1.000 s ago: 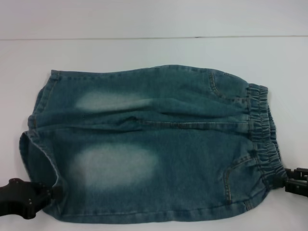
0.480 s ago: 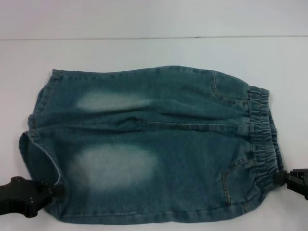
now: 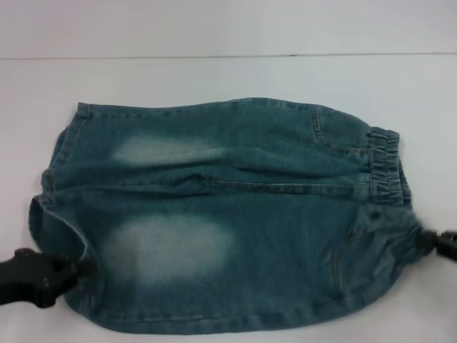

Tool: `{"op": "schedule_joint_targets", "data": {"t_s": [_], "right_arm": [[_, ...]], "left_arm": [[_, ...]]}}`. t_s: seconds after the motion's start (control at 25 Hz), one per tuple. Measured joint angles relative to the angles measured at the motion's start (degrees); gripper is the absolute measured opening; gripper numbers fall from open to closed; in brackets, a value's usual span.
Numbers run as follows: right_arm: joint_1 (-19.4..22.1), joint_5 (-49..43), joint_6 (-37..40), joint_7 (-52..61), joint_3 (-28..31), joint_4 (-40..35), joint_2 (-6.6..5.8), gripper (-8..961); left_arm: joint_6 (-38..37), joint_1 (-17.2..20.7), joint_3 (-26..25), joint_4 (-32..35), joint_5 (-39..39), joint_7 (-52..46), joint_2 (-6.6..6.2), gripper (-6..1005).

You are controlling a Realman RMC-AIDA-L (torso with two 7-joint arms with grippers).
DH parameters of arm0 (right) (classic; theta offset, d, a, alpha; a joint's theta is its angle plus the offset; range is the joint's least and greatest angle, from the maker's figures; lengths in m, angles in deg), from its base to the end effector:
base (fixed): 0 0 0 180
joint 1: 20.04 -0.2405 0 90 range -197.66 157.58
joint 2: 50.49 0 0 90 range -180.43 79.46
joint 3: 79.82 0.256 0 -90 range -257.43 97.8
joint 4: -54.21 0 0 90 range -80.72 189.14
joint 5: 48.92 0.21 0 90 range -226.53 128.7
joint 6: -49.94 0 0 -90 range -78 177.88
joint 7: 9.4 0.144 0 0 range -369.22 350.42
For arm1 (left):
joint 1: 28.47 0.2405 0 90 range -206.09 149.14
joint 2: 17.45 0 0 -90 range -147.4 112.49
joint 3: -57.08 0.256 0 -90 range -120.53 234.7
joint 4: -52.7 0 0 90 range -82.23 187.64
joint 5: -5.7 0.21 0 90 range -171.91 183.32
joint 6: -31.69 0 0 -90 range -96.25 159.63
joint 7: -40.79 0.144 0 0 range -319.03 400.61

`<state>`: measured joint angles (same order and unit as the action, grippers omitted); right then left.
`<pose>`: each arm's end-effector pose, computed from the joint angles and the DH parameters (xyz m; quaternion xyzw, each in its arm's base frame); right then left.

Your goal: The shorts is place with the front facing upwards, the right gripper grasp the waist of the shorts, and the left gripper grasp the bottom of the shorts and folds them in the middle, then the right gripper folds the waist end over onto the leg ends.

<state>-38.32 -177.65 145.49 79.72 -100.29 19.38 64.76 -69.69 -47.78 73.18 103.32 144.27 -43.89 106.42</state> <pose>0.3637 0.2446 0.0380 -0.8502 0.4458 0.2316 0.1571 -0.3420 0.2364 0.0249 -0.8947 -0.3802 -0.1807 0.1496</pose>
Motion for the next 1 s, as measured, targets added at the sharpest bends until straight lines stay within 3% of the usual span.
{"op": "schedule_joint_targets", "data": {"t_s": [0.2, 0.36, 0.64, 1.0], "right_arm": [[-2.1, 0.1, -2.2, 8.2, 6.1, 2.0, -0.23, 31], [-4.0, 1.6, -4.9, 11.0, 6.7, 4.2, 0.0, 31], [-5.7, 13.2, -7.7, 13.7, 7.1, 7.3, 0.2, 31], [-7.7, 23.9, -17.7, 19.2, 7.0, 9.0, 0.44, 30]], "left_arm": [[1.8, 0.2, -1.3, 0.0, -4.3, 0.2, -0.23, 18], [5.0, -0.2, -1.8, -0.8, -9.6, 0.3, -0.11, 18], [12.5, -3.6, -2.0, -3.6, -14.3, -0.3, -0.35, 18], [22.6, -6.8, -1.3, -7.0, -20.4, 0.0, -0.27, 17]]}}
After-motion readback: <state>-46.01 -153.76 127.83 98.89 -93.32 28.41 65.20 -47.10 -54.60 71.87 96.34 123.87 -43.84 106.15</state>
